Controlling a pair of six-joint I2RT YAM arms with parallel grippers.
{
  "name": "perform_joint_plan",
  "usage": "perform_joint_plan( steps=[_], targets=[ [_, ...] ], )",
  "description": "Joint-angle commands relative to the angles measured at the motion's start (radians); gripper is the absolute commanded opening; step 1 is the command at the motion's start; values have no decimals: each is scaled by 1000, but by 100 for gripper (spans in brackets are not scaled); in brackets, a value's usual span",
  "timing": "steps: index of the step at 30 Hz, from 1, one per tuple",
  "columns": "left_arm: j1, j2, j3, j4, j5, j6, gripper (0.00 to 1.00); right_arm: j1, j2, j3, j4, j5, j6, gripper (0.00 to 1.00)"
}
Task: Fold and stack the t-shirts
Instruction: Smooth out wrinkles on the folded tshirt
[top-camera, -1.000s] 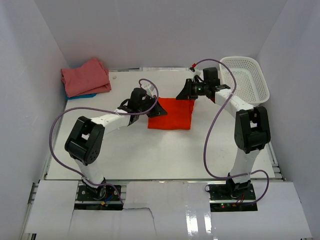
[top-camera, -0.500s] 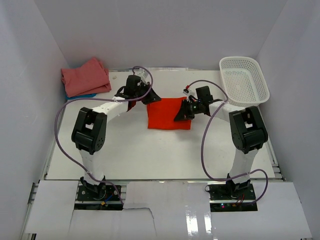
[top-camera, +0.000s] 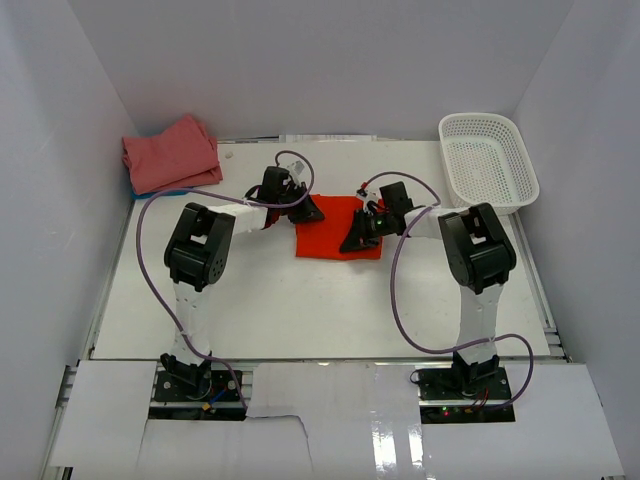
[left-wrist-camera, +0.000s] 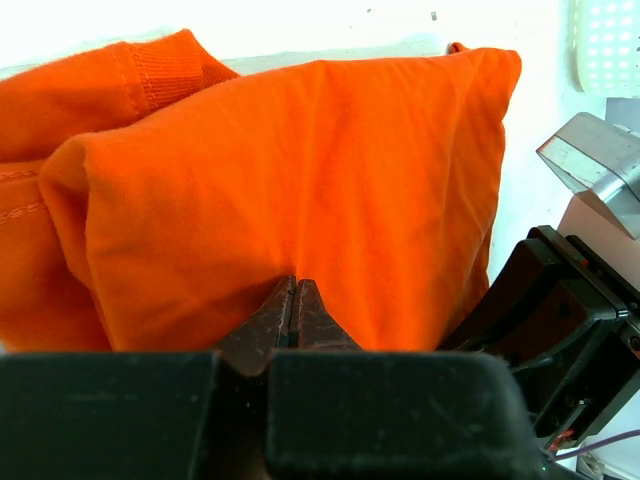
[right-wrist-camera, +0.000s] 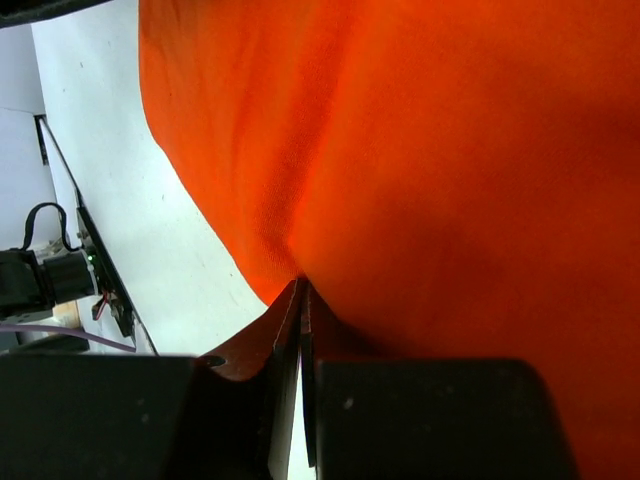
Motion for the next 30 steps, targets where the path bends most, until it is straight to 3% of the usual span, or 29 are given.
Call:
perform_joint_plan(
  steps=[1, 18, 22, 30],
  targets=[
    [4, -16, 11, 24, -12, 25, 0, 0, 35, -7, 35, 22, -15, 8],
    [16, 26, 10, -27, -48, 61, 0, -74, -25, -280, 213, 6, 71, 14],
    [16, 39, 12, -38, -51, 61, 0, -74, -31, -282, 223, -4, 68, 16],
    [23, -30, 21, -51, -67, 53, 0, -74, -131, -141, 22, 26, 17, 21]
  ],
)
